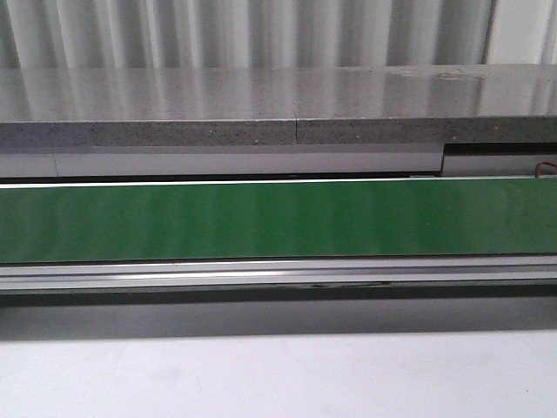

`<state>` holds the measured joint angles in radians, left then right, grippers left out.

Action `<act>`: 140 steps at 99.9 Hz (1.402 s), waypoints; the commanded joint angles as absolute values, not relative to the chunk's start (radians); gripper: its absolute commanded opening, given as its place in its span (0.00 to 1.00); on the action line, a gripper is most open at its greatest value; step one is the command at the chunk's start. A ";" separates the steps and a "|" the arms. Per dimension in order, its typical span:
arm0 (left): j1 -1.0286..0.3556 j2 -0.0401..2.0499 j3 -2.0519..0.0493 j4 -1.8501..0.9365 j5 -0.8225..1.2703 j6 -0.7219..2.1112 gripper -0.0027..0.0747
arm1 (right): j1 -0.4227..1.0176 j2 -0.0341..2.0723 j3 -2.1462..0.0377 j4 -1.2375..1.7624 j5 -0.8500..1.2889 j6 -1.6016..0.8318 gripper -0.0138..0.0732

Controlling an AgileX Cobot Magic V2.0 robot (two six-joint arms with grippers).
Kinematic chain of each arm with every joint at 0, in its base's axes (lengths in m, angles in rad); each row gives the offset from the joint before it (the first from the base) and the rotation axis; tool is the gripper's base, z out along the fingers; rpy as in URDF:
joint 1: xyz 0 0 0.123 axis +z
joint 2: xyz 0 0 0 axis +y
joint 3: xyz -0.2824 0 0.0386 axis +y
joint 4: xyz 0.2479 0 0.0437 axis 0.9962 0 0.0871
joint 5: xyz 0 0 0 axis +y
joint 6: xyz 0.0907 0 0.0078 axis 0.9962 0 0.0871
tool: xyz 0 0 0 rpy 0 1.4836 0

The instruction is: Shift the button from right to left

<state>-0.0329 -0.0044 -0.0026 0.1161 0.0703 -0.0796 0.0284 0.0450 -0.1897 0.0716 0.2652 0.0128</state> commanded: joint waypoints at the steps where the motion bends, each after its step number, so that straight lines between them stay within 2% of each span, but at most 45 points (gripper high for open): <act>1: -0.032 -0.039 0.022 0.115 -0.011 -0.086 0.01 | 0.029 0.153 -0.353 0.054 0.356 0.008 0.08; 30: -0.032 -0.039 0.022 0.115 -0.011 -0.086 0.01 | 0.029 0.512 -0.728 0.058 0.812 0.008 0.08; 57: -0.032 -0.039 0.022 0.115 -0.011 -0.086 0.01 | 0.029 0.675 -0.794 0.095 0.872 0.008 0.09; 64: -0.032 -0.039 0.022 0.115 -0.011 -0.086 0.01 | 0.029 0.682 -0.794 0.110 0.885 0.008 0.16; 68: -0.032 -0.039 0.022 0.115 -0.011 -0.086 0.01 | 0.029 0.682 -0.794 0.119 0.894 0.008 0.24; 76: -0.032 -0.039 0.022 0.115 -0.011 -0.086 0.01 | 0.029 0.681 -0.794 0.121 0.907 0.008 0.45; 86: -0.032 -0.039 0.022 0.115 -0.011 -0.086 0.01 | 0.029 0.681 -0.794 0.124 0.907 0.008 0.78; 93: -0.032 -0.039 0.022 0.115 -0.011 -0.086 0.01 | 0.028 0.681 -0.794 0.128 0.908 0.021 0.90; 117: -0.032 -0.039 0.022 0.115 -0.017 -0.086 0.01 | 0.005 0.782 -0.855 0.094 0.929 0.081 0.90; 140: -0.032 -0.039 0.022 0.115 -0.020 -0.086 0.01 | -0.171 0.983 -0.967 0.098 0.934 -0.024 0.90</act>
<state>-0.0329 -0.0044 -0.0026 0.1161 0.0685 -0.0796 -0.0972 0.9122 -0.9011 0.1064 0.9821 0.0350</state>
